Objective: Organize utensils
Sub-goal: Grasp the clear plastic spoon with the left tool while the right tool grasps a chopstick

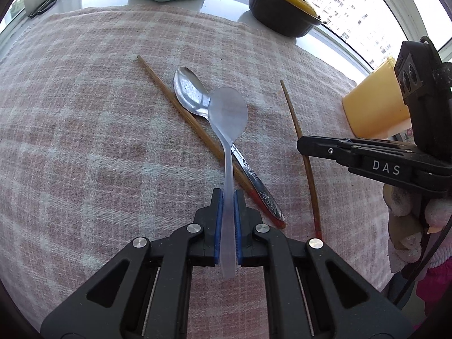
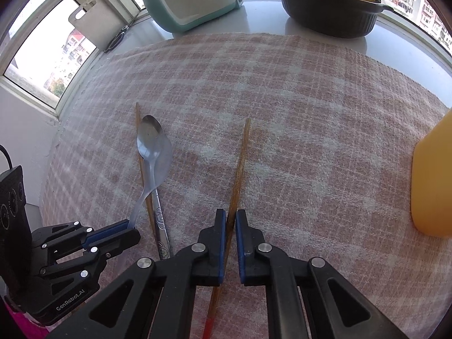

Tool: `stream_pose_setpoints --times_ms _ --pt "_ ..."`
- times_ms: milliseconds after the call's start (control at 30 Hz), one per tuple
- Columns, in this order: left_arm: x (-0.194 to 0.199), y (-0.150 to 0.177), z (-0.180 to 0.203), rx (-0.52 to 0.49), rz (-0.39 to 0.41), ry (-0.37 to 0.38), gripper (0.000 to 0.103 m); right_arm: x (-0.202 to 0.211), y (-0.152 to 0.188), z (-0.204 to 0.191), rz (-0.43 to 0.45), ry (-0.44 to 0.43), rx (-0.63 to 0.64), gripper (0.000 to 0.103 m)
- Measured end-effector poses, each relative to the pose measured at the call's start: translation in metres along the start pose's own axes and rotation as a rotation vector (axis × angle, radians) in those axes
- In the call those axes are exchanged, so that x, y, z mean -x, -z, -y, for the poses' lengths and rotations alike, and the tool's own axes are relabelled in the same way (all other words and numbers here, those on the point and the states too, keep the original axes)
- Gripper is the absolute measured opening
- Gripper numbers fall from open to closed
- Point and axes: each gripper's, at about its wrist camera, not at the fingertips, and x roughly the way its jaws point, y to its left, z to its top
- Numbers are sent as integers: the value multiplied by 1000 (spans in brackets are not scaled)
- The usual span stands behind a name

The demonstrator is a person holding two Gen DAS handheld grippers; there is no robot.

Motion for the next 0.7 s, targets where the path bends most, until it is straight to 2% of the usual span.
stream_pose_setpoints --times_ms 300,467,700 --pt "12 -7 3 25 50 36 5 33 12 5 71 -7 -1 4" --pt "-2 -8 7 -16 9 -7 5 40 14 4 85 -5 4 4" --pt "3 7 6 -74 -20 -46 5 41 20 1 85 -10 8 3"
